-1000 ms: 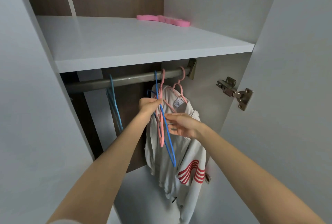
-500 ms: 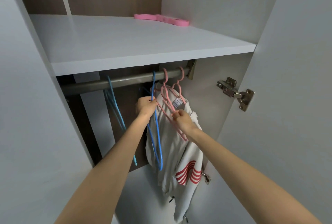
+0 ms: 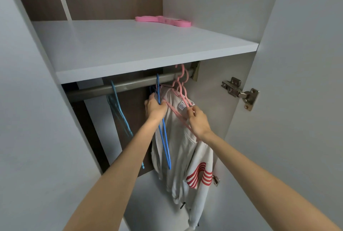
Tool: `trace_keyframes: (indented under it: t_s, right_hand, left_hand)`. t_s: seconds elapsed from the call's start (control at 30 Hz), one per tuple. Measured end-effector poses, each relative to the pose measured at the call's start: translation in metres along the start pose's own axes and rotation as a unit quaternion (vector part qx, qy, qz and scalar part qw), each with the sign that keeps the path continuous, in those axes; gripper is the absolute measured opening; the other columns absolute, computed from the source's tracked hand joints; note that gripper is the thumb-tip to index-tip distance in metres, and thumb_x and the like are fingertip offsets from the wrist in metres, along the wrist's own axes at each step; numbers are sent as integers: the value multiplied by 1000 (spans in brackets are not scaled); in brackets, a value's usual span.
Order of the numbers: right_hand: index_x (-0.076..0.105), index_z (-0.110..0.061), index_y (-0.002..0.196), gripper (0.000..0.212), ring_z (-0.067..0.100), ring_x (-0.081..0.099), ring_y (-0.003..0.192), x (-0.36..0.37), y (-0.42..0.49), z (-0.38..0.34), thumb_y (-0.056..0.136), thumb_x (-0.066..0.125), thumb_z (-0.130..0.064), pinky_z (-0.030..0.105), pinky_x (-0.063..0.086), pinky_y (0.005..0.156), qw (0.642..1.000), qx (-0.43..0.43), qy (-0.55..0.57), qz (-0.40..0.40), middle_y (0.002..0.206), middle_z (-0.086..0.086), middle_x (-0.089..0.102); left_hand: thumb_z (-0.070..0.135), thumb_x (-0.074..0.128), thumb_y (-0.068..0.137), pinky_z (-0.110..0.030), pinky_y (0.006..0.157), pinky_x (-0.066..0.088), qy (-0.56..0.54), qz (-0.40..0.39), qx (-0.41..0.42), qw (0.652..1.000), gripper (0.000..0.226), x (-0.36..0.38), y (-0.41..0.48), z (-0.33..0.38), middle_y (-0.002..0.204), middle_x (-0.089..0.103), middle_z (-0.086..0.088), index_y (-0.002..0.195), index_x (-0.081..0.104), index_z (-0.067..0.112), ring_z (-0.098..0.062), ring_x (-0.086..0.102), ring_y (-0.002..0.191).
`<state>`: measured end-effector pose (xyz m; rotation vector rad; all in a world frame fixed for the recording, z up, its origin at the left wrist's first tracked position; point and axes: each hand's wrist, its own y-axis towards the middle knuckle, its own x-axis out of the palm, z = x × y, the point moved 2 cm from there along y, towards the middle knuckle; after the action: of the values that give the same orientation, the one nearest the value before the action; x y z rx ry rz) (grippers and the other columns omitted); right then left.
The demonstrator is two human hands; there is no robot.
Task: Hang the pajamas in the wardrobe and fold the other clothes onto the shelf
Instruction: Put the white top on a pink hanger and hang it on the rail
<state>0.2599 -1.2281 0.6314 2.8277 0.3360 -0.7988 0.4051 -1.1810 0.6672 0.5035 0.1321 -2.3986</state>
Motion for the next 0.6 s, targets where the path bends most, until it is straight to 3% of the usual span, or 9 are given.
trace_keyframes:
  t_s: [0.13, 0.3, 0.43, 0.6]
  right_hand:
    - [47, -12, 79, 28, 19, 48, 70, -11, -12, -6, 101, 33, -23, 26, 31, 55, 1000, -12, 24, 16, 72, -3, 51]
    - [45, -18, 77, 29, 20, 49, 64, -32, -50, 9, 101, 31, -27, 32, 39, 56, 1000, -19, 18, -3, 73, -1, 51]
    - [46, -16, 79, 27, 10, 46, 60, -61, -95, 26, 101, 32, -24, 26, 31, 50, 999, -37, 12, 1, 69, -4, 51]
    - [44, -16, 75, 29, 13, 44, 61, -106, -162, 43, 101, 33, -23, 25, 32, 51, 997, -75, 21, -9, 69, -3, 49]
  left_hand:
    - [20, 50, 96, -34, 106, 33, 17, 2, 46, 999, 52, -5, -20, 9, 145, 35, -13, 145, 33, 18, -29, 39, 132]
    - [20, 47, 97, -37, 110, 32, 18, -5, 73, 997, 51, -6, -64, 20, 146, 38, -11, 146, 31, 17, -25, 36, 135]
    - [19, 46, 98, -34, 108, 33, 7, -2, 82, 997, 48, 3, -117, 20, 143, 44, -9, 145, 34, 16, -23, 39, 133]
    - [21, 43, 99, -32, 105, 36, 13, 7, 81, 997, 45, 15, -196, 10, 141, 47, -7, 144, 36, 16, -21, 43, 130]
